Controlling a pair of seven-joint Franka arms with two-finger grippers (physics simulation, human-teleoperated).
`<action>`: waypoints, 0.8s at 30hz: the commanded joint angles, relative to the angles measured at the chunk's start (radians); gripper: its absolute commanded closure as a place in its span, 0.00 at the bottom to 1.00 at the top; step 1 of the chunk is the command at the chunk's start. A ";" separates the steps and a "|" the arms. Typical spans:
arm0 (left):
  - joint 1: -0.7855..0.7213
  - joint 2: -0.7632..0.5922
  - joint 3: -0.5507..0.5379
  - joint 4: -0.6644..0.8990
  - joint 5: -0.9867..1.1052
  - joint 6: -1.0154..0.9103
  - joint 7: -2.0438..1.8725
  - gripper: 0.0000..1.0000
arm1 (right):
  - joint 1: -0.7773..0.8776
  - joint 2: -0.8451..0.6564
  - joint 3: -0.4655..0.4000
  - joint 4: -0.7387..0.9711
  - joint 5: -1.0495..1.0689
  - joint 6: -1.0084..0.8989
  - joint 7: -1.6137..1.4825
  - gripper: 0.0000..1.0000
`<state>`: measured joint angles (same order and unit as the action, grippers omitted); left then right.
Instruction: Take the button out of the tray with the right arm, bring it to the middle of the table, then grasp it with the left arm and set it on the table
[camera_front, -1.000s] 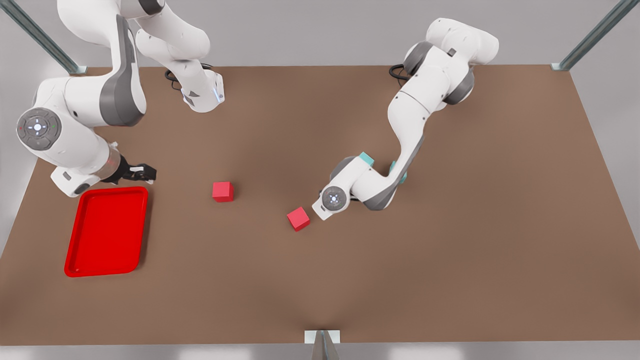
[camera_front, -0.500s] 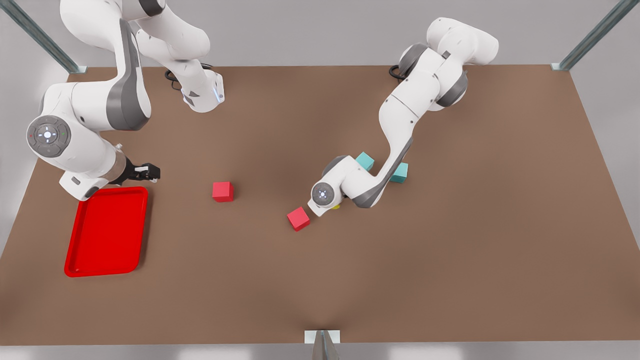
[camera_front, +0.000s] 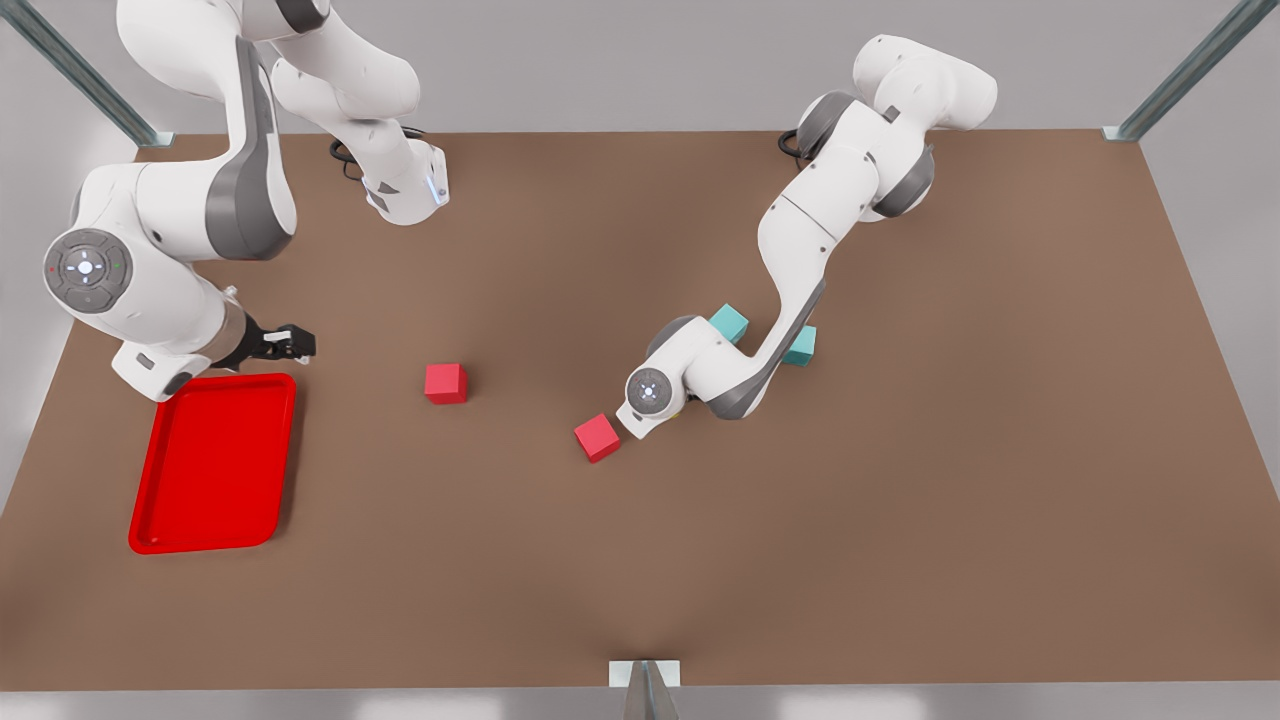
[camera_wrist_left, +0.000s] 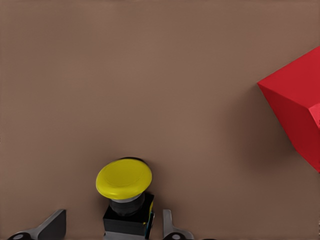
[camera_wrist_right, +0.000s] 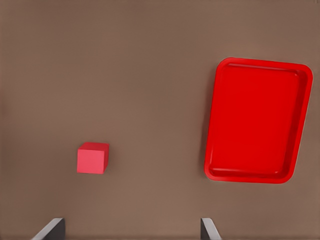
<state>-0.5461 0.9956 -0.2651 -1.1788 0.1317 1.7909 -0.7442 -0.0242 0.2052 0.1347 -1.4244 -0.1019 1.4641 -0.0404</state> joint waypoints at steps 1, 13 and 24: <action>0.000 0.000 0.000 -0.001 0.000 0.007 -0.017 0.05 | 0.001 -0.001 0.000 0.001 0.001 -0.001 -0.021 0.00; 0.000 -0.002 0.000 -0.001 0.000 -0.005 -0.030 0.62 | 0.003 0.000 0.000 -0.002 0.001 -0.001 -0.015 0.00; 0.086 -0.135 0.040 0.050 0.037 -0.090 -0.070 0.62 | 0.006 0.000 0.000 -0.005 0.001 -0.001 -0.013 0.00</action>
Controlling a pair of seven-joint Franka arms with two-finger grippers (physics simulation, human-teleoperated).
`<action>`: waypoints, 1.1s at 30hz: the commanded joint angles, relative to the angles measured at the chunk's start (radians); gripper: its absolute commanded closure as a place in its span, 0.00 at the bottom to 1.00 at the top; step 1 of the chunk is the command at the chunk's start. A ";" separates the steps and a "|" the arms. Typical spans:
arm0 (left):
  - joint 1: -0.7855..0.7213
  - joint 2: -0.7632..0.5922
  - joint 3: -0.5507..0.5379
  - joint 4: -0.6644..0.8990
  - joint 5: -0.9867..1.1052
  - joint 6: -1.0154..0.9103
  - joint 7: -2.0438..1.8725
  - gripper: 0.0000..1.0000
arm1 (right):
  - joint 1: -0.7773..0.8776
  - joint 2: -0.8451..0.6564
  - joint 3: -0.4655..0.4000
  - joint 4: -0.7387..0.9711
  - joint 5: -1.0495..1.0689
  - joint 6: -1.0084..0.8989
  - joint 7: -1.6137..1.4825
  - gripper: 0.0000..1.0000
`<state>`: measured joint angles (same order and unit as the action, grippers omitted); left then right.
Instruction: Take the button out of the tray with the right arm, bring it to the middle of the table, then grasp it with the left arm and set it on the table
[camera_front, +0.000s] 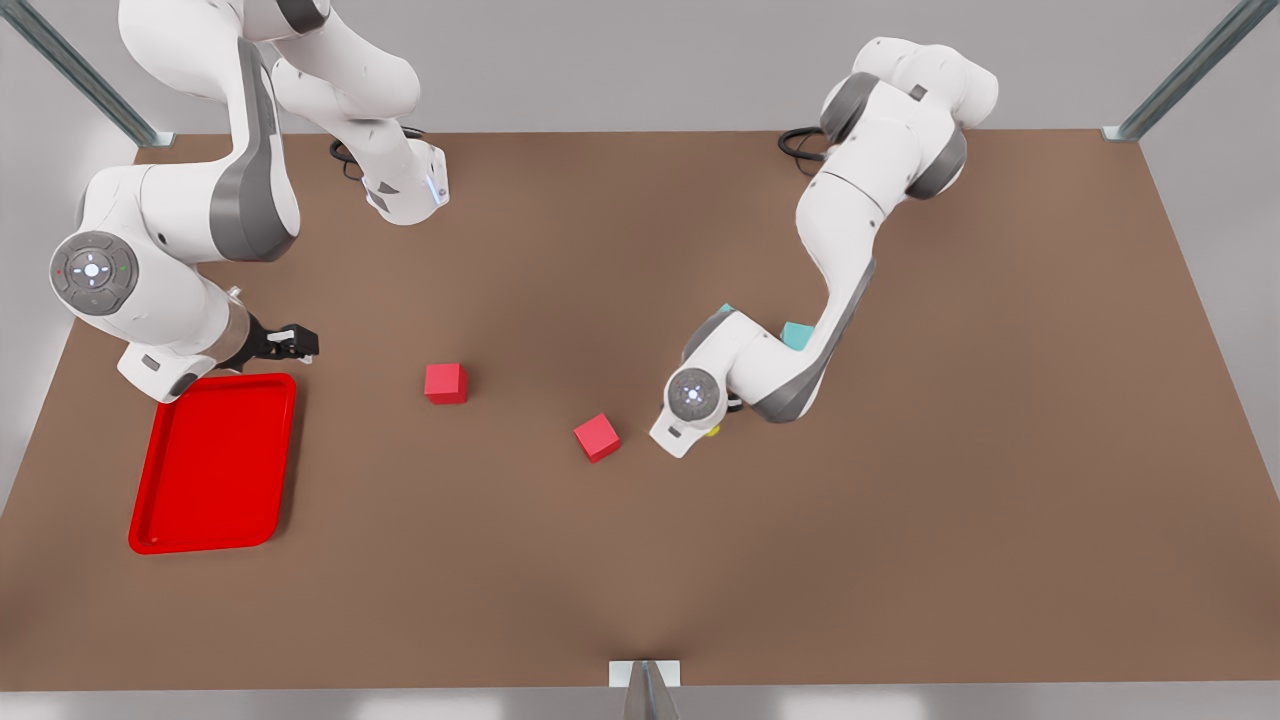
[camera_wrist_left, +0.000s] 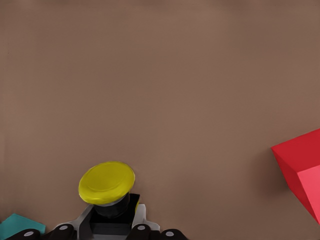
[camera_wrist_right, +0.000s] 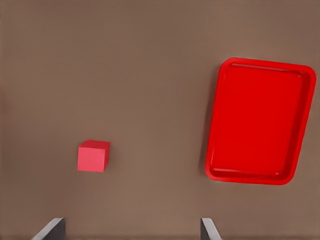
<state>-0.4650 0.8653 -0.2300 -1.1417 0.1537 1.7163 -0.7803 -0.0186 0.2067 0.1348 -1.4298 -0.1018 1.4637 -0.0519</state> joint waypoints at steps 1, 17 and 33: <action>0.002 -0.005 0.037 0.020 0.020 0.003 -0.039 0.62 | 0.000 -0.001 0.000 0.000 0.001 0.000 -0.002 0.00; 0.009 0.060 0.147 -0.032 0.557 0.674 -1.066 0.62 | 0.003 0.000 0.000 0.000 0.001 0.000 0.000 0.00; -0.034 0.170 0.184 -0.035 0.912 0.710 -1.353 0.62 | 0.003 0.005 0.002 0.000 -0.001 0.000 0.017 0.00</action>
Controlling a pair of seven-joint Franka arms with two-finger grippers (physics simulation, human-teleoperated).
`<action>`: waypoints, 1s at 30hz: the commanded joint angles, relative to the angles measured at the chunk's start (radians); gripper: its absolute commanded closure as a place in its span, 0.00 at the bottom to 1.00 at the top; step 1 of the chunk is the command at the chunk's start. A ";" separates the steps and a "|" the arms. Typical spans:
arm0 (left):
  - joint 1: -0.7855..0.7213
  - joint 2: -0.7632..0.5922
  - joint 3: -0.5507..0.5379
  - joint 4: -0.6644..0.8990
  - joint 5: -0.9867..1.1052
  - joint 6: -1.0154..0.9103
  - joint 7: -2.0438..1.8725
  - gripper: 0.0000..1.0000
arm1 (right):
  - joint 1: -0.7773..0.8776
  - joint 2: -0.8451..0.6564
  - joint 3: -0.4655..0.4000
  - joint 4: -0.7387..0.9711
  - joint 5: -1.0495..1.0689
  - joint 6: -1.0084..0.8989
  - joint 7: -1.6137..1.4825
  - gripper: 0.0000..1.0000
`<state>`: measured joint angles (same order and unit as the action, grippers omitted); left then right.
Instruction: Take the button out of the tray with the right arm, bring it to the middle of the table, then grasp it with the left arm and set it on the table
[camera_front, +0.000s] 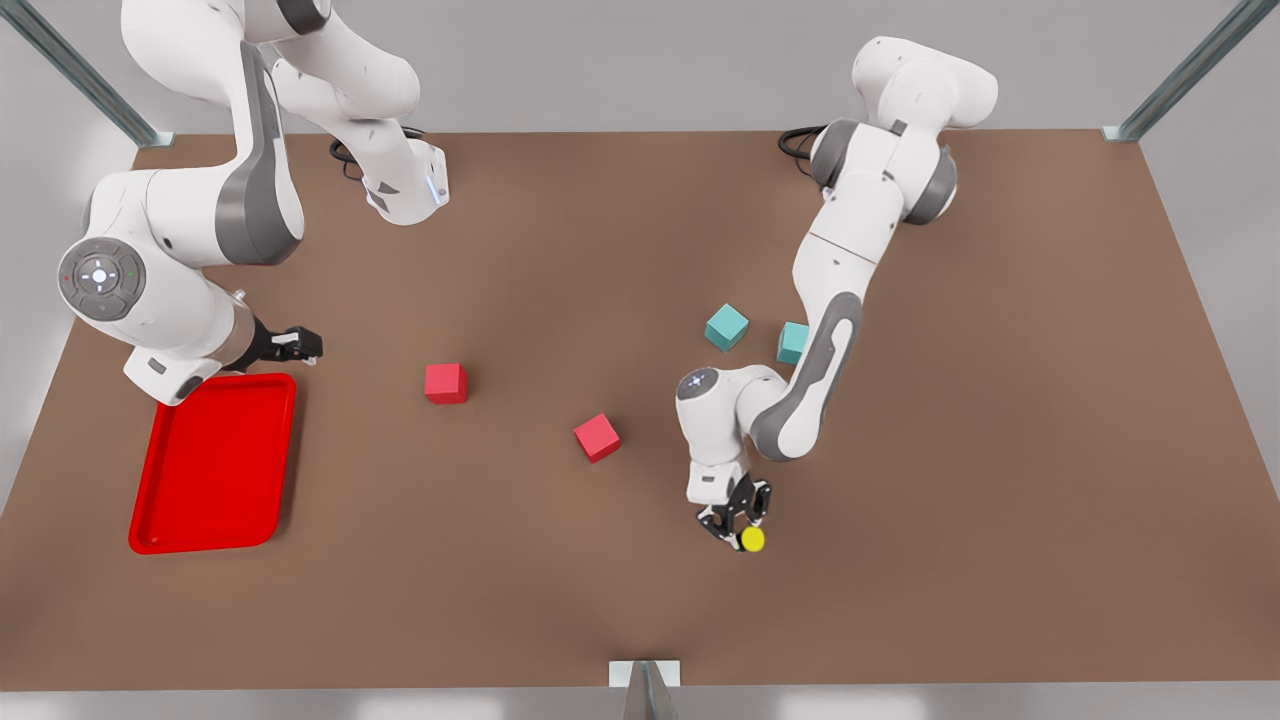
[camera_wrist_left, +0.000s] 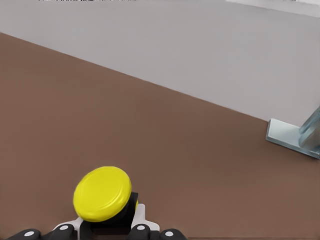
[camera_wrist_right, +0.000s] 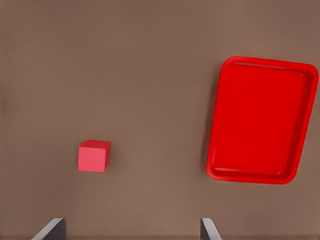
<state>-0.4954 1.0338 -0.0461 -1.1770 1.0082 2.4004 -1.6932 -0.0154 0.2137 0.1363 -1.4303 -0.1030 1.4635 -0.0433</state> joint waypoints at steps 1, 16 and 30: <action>-0.006 0.002 0.002 -0.001 0.093 0.022 -0.441 0.62 | 0.000 0.000 0.000 0.001 0.000 0.000 0.008 0.00; -0.005 0.018 0.002 -0.038 0.322 -0.012 -0.434 0.62 | 0.000 0.003 0.000 0.001 0.002 0.000 0.010 0.00; -0.006 0.025 0.002 -0.061 0.382 -0.067 -0.379 0.62 | 0.000 0.007 0.002 0.002 0.002 0.000 0.010 0.00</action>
<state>-0.5023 1.0613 -0.0447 -1.2330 1.3689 2.3492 -2.0155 -0.0153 0.2225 0.1377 -1.4297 -0.1020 1.4634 -0.0361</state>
